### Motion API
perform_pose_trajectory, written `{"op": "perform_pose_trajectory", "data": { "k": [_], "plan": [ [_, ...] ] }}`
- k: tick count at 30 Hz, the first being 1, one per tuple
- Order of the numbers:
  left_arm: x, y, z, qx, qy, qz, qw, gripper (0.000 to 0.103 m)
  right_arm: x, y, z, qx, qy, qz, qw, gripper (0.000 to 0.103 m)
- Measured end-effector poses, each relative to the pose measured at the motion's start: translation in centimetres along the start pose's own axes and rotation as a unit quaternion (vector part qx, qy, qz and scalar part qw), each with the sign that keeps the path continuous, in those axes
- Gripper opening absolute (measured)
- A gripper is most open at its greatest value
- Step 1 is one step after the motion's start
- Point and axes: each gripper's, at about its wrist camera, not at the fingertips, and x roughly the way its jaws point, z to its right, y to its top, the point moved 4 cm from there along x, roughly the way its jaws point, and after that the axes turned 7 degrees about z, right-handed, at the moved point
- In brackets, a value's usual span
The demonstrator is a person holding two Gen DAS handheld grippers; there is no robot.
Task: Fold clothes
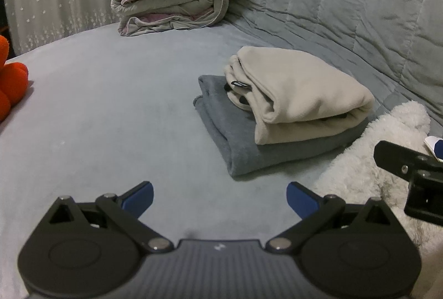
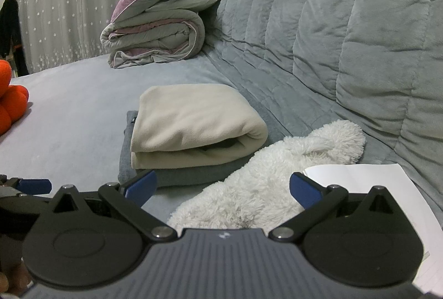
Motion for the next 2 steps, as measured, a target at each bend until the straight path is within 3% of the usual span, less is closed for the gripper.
{"op": "perform_pose_trajectory", "data": {
  "k": [2],
  "plan": [
    [0.01,0.03,0.02,0.001,0.001,0.000,1.0000,0.102,0.03,-0.01,0.01,0.000,0.000,0.000,1.000,0.103]
  ]
}}
